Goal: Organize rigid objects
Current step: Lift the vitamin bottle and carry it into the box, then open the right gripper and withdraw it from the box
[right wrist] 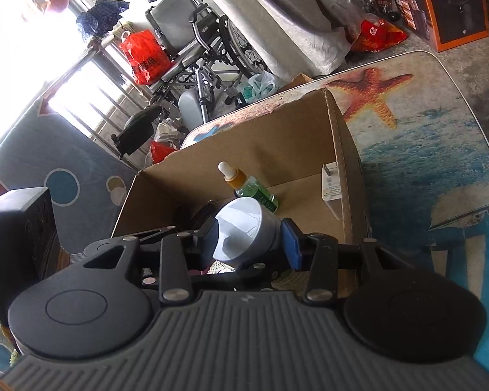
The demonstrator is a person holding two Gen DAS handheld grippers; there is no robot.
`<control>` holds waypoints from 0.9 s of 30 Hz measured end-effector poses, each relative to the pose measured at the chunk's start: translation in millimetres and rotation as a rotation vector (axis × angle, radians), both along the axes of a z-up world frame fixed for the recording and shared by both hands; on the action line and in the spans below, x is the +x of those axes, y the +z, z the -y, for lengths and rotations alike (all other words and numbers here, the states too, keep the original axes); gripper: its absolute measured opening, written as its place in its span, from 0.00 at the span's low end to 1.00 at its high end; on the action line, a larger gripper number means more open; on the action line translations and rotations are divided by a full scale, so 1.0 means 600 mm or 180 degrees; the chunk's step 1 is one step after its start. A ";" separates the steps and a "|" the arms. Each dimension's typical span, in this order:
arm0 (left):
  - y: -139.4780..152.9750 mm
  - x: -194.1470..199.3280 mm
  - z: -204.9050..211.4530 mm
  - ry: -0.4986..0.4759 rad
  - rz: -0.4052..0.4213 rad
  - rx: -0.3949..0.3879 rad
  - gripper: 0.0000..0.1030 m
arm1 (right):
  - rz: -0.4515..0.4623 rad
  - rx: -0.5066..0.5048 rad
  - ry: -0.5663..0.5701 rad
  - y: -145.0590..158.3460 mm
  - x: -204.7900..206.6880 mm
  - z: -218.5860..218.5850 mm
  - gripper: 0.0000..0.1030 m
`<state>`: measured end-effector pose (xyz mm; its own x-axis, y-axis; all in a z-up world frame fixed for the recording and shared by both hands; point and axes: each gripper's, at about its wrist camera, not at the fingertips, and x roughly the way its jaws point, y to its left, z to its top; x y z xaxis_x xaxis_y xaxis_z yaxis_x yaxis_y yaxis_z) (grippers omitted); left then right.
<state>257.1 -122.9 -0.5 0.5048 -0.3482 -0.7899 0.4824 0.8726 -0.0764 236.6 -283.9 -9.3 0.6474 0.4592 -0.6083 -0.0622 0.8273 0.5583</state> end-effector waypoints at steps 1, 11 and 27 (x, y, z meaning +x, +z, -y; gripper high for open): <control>-0.003 0.004 0.001 0.0000 -0.0026 0.0013 0.53 | 0.0010 -0.0007 -0.0004 -0.001 0.001 -0.001 0.42; 0.003 -0.011 0.011 -0.0059 0.0127 0.0012 0.73 | 0.0208 -0.0072 -0.0098 0.016 -0.025 0.003 0.49; 0.128 -0.126 -0.050 0.0142 0.0722 -0.0104 1.00 | 0.0921 0.0018 -0.0340 0.125 -0.174 -0.002 0.69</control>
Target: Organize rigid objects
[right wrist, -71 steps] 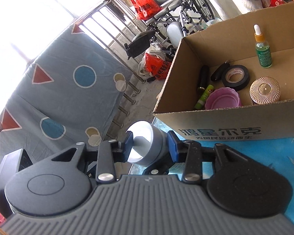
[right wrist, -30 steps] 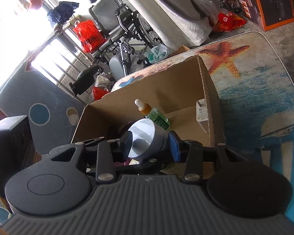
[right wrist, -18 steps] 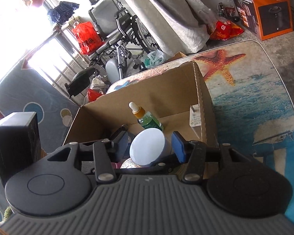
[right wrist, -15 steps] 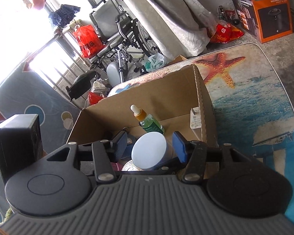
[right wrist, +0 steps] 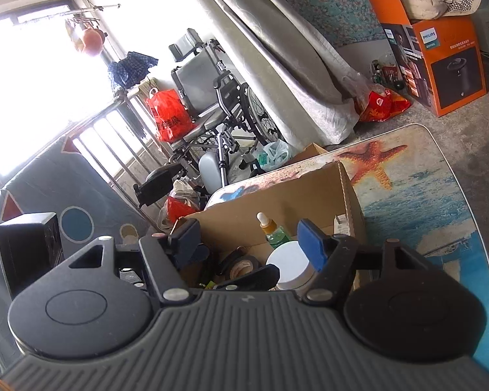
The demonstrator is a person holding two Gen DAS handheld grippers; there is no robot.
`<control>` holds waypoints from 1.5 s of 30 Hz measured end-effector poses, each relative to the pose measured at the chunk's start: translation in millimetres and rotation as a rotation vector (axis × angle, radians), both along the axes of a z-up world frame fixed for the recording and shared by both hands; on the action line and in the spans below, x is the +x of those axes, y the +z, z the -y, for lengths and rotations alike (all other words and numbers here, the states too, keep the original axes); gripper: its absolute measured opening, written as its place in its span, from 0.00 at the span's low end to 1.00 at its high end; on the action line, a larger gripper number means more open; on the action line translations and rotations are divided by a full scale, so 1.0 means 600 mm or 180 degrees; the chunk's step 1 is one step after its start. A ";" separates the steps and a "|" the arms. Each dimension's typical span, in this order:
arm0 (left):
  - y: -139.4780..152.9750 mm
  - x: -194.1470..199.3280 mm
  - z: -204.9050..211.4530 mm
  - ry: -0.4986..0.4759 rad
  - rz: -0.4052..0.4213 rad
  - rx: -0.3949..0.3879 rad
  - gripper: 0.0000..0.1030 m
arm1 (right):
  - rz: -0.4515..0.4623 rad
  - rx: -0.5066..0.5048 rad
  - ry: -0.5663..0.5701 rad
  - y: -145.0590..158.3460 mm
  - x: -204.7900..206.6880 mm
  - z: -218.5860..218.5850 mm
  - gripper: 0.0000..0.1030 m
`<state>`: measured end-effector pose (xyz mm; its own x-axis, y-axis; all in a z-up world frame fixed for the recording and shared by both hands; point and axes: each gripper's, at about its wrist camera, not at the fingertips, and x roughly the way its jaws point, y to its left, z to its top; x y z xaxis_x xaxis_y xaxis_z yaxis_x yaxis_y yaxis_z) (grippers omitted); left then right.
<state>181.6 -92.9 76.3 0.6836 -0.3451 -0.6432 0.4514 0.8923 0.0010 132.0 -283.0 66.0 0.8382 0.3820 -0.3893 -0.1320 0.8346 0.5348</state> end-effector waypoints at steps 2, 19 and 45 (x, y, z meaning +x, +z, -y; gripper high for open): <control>0.020 -0.025 -0.016 0.0049 0.0091 -0.0026 1.00 | 0.0111 -0.0016 -0.0028 0.018 -0.027 -0.006 0.74; 0.046 -0.132 -0.098 0.0553 0.0549 0.0305 1.00 | 0.0255 -0.0353 -0.0358 0.048 -0.164 -0.079 0.88; -0.033 -0.096 -0.173 0.1221 -0.0143 0.0267 1.00 | -0.0647 -0.1321 -0.0309 -0.093 -0.056 -0.201 0.98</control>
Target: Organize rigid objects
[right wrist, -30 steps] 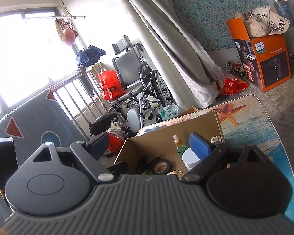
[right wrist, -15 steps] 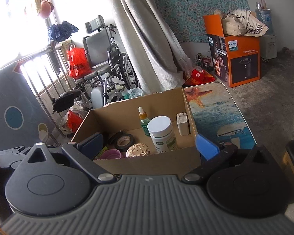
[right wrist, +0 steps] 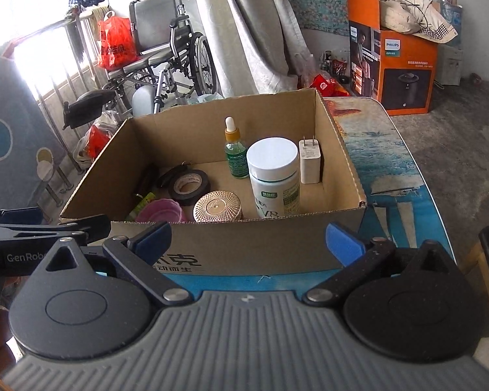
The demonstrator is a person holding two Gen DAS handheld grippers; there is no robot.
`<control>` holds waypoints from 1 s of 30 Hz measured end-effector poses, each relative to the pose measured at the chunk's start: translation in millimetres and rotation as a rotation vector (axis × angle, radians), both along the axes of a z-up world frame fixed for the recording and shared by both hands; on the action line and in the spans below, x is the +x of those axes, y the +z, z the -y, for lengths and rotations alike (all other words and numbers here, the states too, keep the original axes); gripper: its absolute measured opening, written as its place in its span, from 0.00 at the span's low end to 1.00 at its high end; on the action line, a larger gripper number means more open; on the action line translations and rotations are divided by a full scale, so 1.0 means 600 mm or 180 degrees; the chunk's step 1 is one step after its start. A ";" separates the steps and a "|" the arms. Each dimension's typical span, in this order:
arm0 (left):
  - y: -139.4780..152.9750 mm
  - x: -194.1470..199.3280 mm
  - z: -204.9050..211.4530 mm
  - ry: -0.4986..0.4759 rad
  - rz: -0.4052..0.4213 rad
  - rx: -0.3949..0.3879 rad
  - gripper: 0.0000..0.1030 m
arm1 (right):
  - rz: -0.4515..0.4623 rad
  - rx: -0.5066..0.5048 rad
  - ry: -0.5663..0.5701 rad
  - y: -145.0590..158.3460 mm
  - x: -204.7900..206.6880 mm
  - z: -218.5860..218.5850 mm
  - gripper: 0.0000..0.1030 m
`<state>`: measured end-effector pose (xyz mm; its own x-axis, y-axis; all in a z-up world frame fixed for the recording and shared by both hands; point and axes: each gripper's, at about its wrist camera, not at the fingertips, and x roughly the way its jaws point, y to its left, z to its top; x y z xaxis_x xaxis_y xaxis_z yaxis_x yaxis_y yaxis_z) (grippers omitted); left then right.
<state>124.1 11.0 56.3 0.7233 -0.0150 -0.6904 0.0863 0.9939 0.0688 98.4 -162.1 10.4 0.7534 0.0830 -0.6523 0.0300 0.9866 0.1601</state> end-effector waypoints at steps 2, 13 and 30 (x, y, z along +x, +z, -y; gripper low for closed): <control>0.000 0.000 0.001 0.0002 0.0000 0.0012 1.00 | 0.0012 -0.0020 -0.0003 0.001 0.001 0.003 0.98; 0.004 -0.005 0.004 0.0005 0.0045 0.0070 1.00 | 0.0036 -0.0106 -0.0010 0.005 -0.004 0.013 0.98; 0.009 -0.009 0.007 0.0013 0.0064 0.0159 1.00 | 0.0031 -0.0120 -0.0008 0.003 -0.009 0.013 0.98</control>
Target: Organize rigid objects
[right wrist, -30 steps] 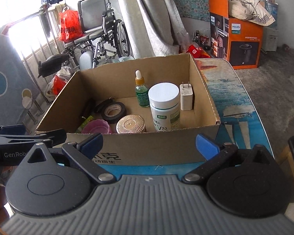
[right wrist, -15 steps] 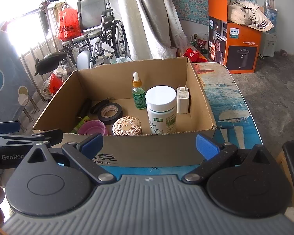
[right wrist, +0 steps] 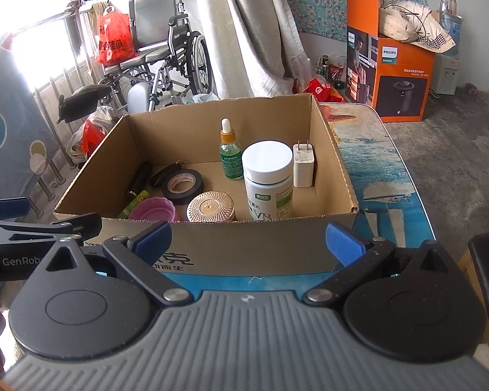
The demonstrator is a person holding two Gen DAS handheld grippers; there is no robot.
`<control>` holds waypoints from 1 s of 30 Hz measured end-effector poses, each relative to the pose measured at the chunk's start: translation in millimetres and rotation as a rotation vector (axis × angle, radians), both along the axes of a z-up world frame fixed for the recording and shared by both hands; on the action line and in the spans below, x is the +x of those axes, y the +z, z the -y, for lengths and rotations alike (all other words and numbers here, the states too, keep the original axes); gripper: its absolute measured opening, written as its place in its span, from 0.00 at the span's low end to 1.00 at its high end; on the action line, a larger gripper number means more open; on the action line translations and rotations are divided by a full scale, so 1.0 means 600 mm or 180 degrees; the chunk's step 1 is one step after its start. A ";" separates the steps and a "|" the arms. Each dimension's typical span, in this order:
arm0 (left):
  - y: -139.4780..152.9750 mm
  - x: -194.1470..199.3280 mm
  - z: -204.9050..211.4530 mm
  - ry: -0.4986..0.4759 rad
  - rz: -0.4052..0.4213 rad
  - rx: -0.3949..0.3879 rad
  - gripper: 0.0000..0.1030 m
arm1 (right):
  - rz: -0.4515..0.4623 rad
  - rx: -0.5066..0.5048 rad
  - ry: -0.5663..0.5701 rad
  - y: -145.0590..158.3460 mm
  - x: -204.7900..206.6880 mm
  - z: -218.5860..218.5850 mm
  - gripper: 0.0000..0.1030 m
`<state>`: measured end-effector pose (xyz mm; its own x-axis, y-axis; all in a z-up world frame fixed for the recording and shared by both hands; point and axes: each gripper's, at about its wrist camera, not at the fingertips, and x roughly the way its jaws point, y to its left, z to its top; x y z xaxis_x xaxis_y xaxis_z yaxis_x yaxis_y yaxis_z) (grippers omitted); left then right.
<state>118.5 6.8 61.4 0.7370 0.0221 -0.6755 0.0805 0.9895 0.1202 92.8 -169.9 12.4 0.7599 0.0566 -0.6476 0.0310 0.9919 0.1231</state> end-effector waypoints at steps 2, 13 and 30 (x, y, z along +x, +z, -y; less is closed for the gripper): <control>0.000 0.000 0.000 0.0003 -0.0003 0.0002 1.00 | -0.0001 -0.0001 0.0000 0.000 0.000 0.000 0.98; -0.002 -0.003 0.002 0.0007 -0.0009 -0.0010 1.00 | -0.0003 -0.0001 -0.0001 0.000 -0.001 0.000 0.98; -0.012 -0.007 0.005 0.0019 -0.0083 -0.0035 1.00 | -0.0052 -0.0017 -0.0018 -0.002 -0.005 0.001 0.98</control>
